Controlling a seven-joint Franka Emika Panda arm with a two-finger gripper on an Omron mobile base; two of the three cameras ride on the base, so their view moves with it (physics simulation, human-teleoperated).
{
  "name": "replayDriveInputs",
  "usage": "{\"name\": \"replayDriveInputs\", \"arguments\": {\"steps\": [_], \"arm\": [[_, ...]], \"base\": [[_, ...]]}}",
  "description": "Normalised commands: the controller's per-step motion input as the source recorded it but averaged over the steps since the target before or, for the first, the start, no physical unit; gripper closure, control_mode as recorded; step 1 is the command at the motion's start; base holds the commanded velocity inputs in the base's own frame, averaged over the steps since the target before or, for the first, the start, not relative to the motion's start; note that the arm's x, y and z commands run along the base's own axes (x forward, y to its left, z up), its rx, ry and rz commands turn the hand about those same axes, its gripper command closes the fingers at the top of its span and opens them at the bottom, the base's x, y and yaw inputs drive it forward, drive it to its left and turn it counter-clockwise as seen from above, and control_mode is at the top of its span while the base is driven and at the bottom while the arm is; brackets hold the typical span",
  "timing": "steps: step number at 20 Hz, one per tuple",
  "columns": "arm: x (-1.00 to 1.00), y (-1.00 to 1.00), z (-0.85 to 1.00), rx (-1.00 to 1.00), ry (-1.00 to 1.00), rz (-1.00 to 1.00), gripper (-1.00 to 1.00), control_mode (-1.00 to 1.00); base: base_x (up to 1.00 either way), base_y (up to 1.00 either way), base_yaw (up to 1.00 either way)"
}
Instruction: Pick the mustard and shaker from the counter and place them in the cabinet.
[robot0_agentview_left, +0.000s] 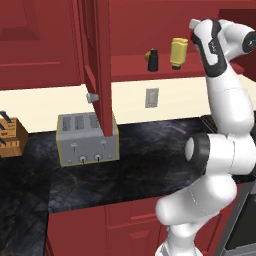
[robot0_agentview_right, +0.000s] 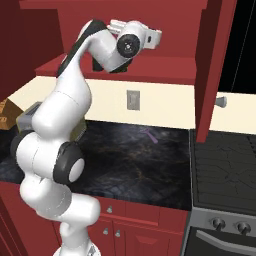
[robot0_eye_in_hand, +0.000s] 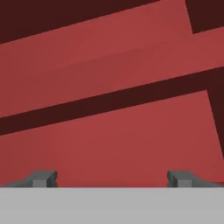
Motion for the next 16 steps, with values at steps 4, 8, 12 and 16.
{"name": "replayDriveInputs", "arguments": {"steps": [4,8,12,16], "arm": [[-1.00,0.25,0.00,0.00,-0.26,0.02,-1.00,-1.00],[-1.00,0.60,0.00,0.00,-0.13,0.01,-1.00,-1.00],[-1.00,0.31,0.17,0.00,0.15,0.03,-1.00,-1.00],[-1.00,0.19,0.29,-0.05,0.44,0.03,-1.00,-1.00]], "base": [[0.00,0.00,0.00],[0.00,0.00,0.00],[0.00,0.00,0.00],[0.00,0.00,0.00]]}}
